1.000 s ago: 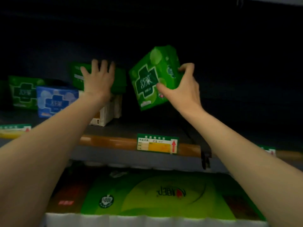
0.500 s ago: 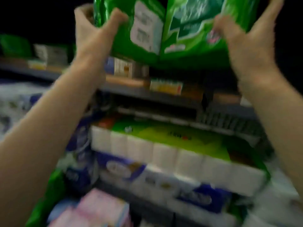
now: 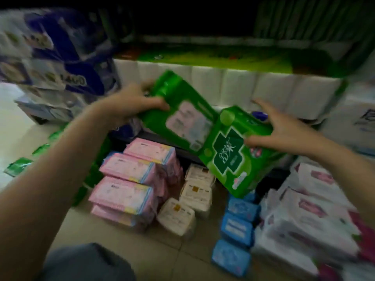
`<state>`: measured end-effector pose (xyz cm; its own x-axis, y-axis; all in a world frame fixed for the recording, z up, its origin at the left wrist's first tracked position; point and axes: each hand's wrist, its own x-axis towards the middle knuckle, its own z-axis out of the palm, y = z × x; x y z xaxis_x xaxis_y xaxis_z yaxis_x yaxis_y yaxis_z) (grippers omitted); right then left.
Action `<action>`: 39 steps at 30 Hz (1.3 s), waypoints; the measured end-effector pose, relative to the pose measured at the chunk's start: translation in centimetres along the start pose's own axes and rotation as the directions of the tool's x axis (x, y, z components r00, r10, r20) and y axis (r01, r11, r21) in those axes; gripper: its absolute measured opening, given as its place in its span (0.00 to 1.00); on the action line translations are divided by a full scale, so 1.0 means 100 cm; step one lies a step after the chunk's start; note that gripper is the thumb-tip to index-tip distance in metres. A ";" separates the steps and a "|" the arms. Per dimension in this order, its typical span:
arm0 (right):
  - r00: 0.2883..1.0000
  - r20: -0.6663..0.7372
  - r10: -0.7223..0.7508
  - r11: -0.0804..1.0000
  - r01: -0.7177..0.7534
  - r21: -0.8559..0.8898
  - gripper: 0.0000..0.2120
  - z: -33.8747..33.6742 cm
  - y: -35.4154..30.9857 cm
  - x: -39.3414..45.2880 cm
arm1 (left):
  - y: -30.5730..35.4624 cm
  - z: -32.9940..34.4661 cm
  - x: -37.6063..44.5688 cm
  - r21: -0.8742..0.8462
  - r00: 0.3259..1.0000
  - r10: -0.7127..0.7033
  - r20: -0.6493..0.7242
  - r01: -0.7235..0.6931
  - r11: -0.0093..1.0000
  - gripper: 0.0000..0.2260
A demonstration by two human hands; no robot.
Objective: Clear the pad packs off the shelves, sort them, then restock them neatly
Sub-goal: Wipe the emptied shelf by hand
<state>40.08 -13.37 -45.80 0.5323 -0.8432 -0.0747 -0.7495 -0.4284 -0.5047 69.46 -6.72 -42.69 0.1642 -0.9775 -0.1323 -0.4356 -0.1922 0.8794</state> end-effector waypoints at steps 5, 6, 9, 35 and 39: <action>0.987 0.117 0.114 0.966 -0.137 0.219 0.44 0.037 0.018 0.025 | -0.038 0.025 0.000 0.164 0.955 -0.296 0.029 0.287 0.944 0.19; 0.986 0.136 0.095 0.942 -0.133 0.307 0.44 0.040 0.018 0.027 | -0.043 0.015 -0.001 0.141 0.942 -0.335 -0.009 0.333 0.932 0.18; 0.991 0.131 0.025 0.860 -0.088 0.502 0.41 0.043 0.008 0.031 | -0.056 -0.011 -0.006 0.022 0.924 -0.363 -0.118 0.368 0.930 0.19; 0.951 -0.108 -0.289 0.917 0.308 0.254 0.20 0.193 -0.267 0.199 | -0.237 -0.155 -0.044 -0.755 0.485 -0.598 -0.638 -0.240 0.610 0.32; 0.953 0.036 -0.299 0.904 0.271 0.331 0.23 0.233 -0.293 0.208 | -0.271 -0.176 -0.063 -0.702 0.279 -0.644 -0.713 -0.294 0.649 0.33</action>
<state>82.25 -10.83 -52.59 0.7460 -0.6641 0.0492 -0.4023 -0.5084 -0.7614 95.82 6.15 -57.67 0.9569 -0.0875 -0.2770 0.2898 0.2239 0.9305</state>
